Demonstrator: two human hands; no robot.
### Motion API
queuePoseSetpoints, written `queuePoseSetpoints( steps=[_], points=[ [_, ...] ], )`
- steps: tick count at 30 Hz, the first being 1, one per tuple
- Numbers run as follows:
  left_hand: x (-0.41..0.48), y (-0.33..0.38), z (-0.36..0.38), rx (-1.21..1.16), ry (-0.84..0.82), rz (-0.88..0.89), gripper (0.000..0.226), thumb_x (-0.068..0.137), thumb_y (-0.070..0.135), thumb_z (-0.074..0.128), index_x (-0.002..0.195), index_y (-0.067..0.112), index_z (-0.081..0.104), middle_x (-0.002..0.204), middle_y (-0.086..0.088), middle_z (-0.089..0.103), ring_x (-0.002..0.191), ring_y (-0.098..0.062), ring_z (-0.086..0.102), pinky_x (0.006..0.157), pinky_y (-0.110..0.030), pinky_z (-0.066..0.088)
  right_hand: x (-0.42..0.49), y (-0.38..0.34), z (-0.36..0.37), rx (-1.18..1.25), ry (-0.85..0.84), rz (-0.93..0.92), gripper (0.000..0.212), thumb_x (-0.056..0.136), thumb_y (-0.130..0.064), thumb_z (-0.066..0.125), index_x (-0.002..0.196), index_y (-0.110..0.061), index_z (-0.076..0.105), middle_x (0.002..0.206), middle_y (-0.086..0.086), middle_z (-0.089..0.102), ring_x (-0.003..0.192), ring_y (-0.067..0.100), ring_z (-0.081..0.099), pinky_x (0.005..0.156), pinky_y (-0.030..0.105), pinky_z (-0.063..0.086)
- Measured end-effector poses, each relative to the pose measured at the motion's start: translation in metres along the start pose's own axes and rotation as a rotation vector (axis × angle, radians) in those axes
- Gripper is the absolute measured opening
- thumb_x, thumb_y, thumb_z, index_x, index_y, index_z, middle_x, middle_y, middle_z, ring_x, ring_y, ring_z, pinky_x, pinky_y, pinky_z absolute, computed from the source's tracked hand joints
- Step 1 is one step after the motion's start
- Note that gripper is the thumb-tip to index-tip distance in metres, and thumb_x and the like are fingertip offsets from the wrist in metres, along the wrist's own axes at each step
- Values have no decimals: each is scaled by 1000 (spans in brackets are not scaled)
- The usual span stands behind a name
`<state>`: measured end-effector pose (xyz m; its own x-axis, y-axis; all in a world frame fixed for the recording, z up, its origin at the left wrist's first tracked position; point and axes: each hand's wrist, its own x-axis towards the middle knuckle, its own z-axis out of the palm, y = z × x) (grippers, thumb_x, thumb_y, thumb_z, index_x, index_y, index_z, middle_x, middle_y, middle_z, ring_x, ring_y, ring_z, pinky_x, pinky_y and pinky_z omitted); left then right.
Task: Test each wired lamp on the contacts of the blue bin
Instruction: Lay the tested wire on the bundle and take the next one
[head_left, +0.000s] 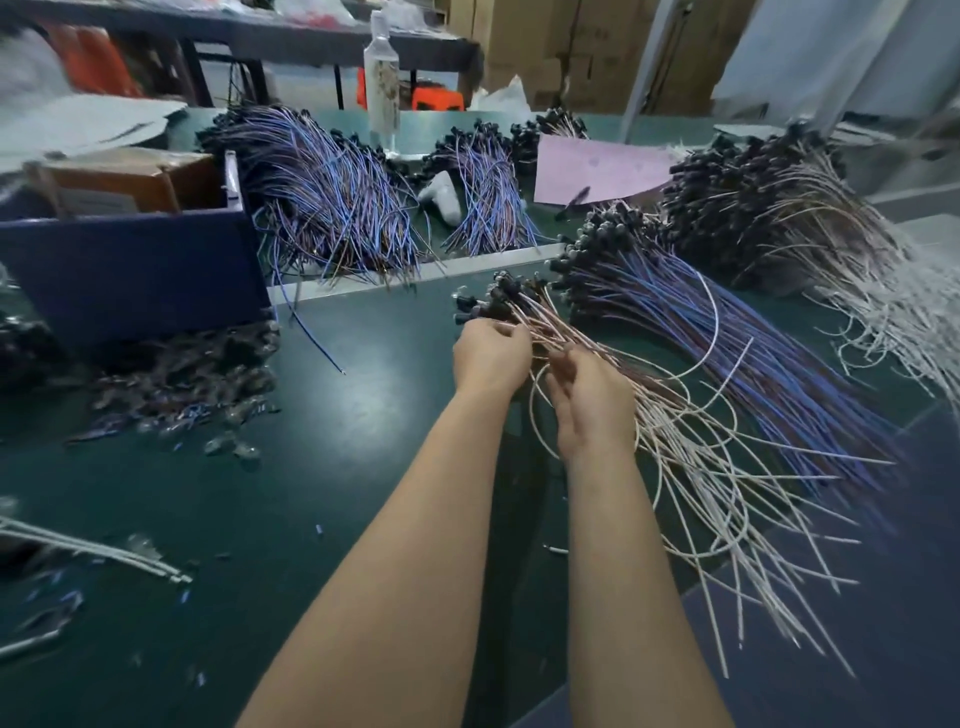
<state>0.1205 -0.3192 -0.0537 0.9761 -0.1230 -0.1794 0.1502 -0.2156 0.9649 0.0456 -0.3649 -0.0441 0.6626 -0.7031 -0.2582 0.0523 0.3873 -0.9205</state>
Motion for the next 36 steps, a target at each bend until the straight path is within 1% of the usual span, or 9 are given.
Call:
queuePoseSetpoints(
  steps=[3,6,13,16,18,22,27,32,36],
  points=[
    [-6,3,-15,66,15,61,30,87,24,53,58,18,56,77,-10,67,90,-34,66,78,-38,54,-2,-3,5,87,0,55,20,95,-8,47,79,-9,60,68,3,63,58,11,57,48,16,48],
    [-15,15,-35,-47,2,133,25,89,22,52,64,19,58,69,-5,63,76,-30,60,71,-35,50,-17,-6,23,94,-77,37,23,95,-6,44,80,-8,61,57,0,65,49,9,56,44,16,45],
    [-39,37,-148,-285,352,335,15,91,16,52,80,18,61,67,7,57,63,-9,50,60,-23,38,-74,3,94,-689,55,-834,25,89,-10,50,110,-13,64,126,7,58,129,27,41,111,41,25],
    [-49,30,-204,-413,497,303,14,92,13,51,80,18,59,67,7,55,60,-8,48,57,-24,38,-103,15,128,-777,63,-928,29,88,-13,52,113,-20,64,142,0,47,145,24,18,115,43,3],
    [-54,20,-238,-485,564,278,15,93,11,50,82,18,57,71,5,54,61,-7,47,57,-21,38,-118,26,148,-735,-32,-983,26,88,-12,51,109,-19,65,129,-1,57,138,24,32,116,45,5],
    [-65,-3,-294,-623,652,168,20,95,12,45,79,21,53,74,7,55,59,-5,47,55,-18,37,-128,55,182,-837,-375,-709,25,94,-14,44,114,-9,58,109,11,65,105,29,57,92,36,43],
    [-73,-20,-334,-786,775,107,20,94,7,40,81,18,50,74,5,54,57,-5,46,54,-19,37,-150,87,208,-941,-446,-717,27,94,-15,46,117,-9,59,112,13,64,107,30,56,92,35,41],
    [-79,-25,-362,-934,1016,144,16,92,3,40,91,14,51,89,-4,53,71,-13,48,63,-24,39,-192,117,248,-850,-851,-720,32,95,-14,46,124,-17,58,106,9,66,96,24,59,82,32,45],
    [-84,-22,-381,-970,1182,185,17,91,0,36,94,9,50,96,-12,52,83,-20,48,74,-34,41,-221,139,280,-975,-1142,-525,44,96,-20,46,139,-29,46,129,11,57,115,29,52,98,40,44]
  ],
)
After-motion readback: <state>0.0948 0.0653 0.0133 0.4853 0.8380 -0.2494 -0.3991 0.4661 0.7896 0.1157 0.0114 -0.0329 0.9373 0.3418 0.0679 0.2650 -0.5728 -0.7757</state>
